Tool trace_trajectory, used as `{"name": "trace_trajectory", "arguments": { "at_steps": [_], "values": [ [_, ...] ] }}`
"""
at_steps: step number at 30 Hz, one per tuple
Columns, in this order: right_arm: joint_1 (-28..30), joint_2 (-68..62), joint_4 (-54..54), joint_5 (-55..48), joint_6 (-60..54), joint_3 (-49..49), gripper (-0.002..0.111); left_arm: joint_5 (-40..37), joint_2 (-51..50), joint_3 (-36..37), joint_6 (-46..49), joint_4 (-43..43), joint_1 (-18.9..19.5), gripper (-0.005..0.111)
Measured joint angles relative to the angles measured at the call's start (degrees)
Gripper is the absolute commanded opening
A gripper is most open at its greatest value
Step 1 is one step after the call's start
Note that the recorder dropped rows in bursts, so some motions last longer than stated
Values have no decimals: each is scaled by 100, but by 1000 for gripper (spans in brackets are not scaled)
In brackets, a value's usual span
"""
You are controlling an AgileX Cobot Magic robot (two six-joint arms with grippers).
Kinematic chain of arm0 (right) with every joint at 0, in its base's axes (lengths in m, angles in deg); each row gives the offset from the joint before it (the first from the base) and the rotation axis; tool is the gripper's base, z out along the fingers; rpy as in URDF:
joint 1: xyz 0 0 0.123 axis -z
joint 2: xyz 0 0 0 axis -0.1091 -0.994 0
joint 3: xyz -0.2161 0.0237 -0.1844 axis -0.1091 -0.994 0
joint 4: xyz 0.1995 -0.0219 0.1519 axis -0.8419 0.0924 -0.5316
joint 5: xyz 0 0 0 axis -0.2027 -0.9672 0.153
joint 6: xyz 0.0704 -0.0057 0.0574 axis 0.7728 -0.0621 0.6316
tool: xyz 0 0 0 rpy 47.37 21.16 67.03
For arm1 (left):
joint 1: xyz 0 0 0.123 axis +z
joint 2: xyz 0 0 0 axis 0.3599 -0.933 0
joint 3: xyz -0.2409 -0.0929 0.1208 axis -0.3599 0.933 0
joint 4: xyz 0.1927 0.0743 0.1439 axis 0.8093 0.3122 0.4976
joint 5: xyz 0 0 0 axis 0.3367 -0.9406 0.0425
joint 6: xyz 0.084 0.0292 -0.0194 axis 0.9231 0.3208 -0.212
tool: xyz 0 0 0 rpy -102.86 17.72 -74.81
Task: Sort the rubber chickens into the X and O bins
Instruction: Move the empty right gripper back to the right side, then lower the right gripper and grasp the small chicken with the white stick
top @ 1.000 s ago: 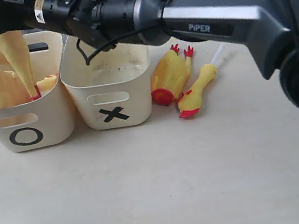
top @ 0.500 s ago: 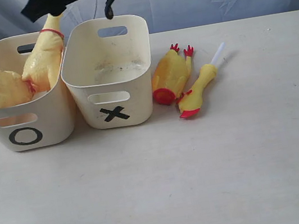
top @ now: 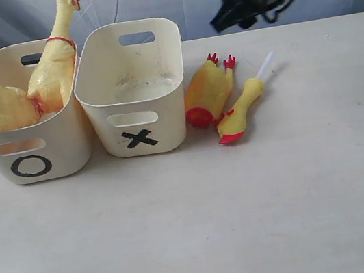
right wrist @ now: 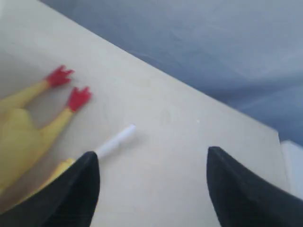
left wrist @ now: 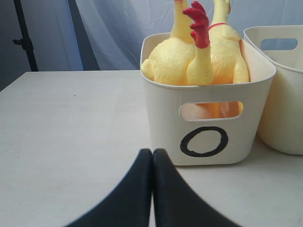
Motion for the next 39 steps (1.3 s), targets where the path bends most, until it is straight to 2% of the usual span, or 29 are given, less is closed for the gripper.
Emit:
{"name": "trace_trajectory", "arguments": {
  "at_steps": [1,3,4,6,7,10,14,19,25,33,39],
  "values": [
    [392,232,-14,31,603,-355,60,0,0,0,0,0,0,0],
    [996,559,-307,300,1147,-896,49,0,0,0,0,0,0,0],
    [1234,665,-640,490,1229,-1112,36,0,0,0,0,0,0,0],
    [1654,792,-1761,1142,1058,-1589,18,0,0,0,0,0,0,0],
    [1825,803,-2408,1488,625,-1886,12,0,0,0,0,0,0,0],
    [1875,803,-2835,1745,78,-2325,-1,0,0,0,0,0,0,0],
    [1897,803,-2625,2009,-176,-2898,-1,0,0,0,0,0,0,0],
    [1959,803,-2402,2804,-38,-3370,-1,0,0,0,0,0,0,0],
    [1959,813,-3027,3812,75,-3477,-1,0,0,0,0,0,0,0],
    [1959,555,-3627,6039,115,-3452,-1,0,0,0,0,0,0,0],
    [1959,-139,-3754,5614,115,-2945,-1,0,0,0,0,0,0,0]
  ]
}}
